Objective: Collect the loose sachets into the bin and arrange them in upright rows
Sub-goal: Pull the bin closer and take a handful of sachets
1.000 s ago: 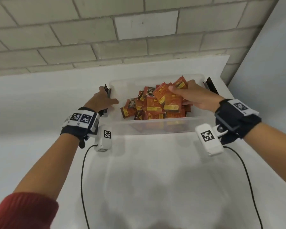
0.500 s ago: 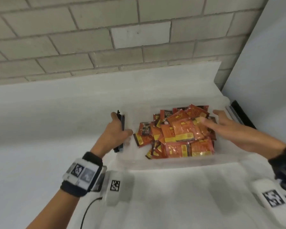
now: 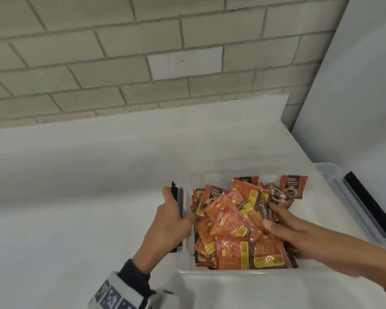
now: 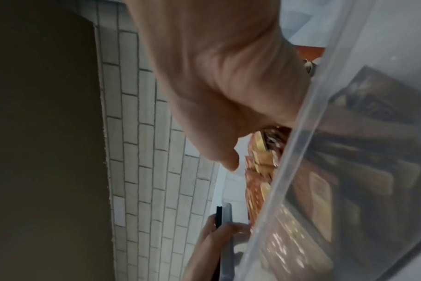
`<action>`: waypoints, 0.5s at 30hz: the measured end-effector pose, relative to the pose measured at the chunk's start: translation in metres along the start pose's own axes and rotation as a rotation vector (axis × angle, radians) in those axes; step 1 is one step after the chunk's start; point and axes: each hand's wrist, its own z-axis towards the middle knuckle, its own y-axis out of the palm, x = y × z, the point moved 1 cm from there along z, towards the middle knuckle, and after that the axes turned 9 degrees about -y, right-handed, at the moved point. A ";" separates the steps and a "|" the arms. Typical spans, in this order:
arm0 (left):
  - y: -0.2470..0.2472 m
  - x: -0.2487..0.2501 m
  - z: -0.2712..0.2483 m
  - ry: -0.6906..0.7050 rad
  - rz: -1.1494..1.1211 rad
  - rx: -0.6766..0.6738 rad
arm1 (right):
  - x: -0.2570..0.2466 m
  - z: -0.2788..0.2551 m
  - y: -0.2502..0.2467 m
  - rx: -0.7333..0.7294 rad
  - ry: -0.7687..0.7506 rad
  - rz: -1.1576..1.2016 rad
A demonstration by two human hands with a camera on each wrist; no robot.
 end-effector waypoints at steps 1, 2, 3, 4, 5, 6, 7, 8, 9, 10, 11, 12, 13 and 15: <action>0.001 -0.002 0.000 0.002 0.004 0.001 | -0.003 -0.003 -0.002 0.022 -0.001 -0.036; 0.001 -0.003 0.001 0.004 0.005 0.006 | -0.005 -0.004 -0.007 0.054 -0.004 -0.076; 0.002 -0.004 0.001 0.002 0.007 0.009 | -0.006 -0.006 -0.013 0.111 -0.010 -0.114; 0.002 -0.004 0.002 0.004 0.007 0.011 | -0.005 -0.006 -0.020 0.198 -0.010 -0.135; 0.003 -0.005 0.002 0.000 0.005 0.012 | -0.005 -0.007 -0.025 0.285 0.006 -0.144; 0.003 -0.004 0.003 0.002 0.000 0.012 | -0.004 -0.007 -0.033 0.356 0.023 -0.149; 0.003 -0.004 0.003 0.004 -0.002 0.015 | -0.005 -0.007 -0.038 0.398 0.054 -0.135; 0.003 -0.004 0.004 0.007 -0.003 0.018 | -0.003 -0.005 -0.041 0.403 0.092 -0.102; 0.003 -0.004 0.004 0.008 -0.004 0.019 | -0.004 -0.005 -0.040 0.381 0.128 -0.050; 0.003 -0.004 0.004 0.010 -0.005 0.019 | -0.003 -0.003 -0.036 0.340 0.146 -0.016; 0.003 -0.004 0.004 0.011 -0.005 0.020 | -0.001 0.001 -0.030 0.298 0.155 -0.013; 0.004 -0.004 0.004 0.014 -0.004 0.023 | 0.003 0.007 -0.024 0.257 0.149 -0.037; 0.004 -0.004 0.004 0.016 -0.005 0.026 | 0.006 0.011 -0.015 0.204 0.133 -0.069; 0.005 -0.004 0.005 0.016 -0.006 0.031 | 0.010 0.019 -0.001 0.100 0.103 -0.093</action>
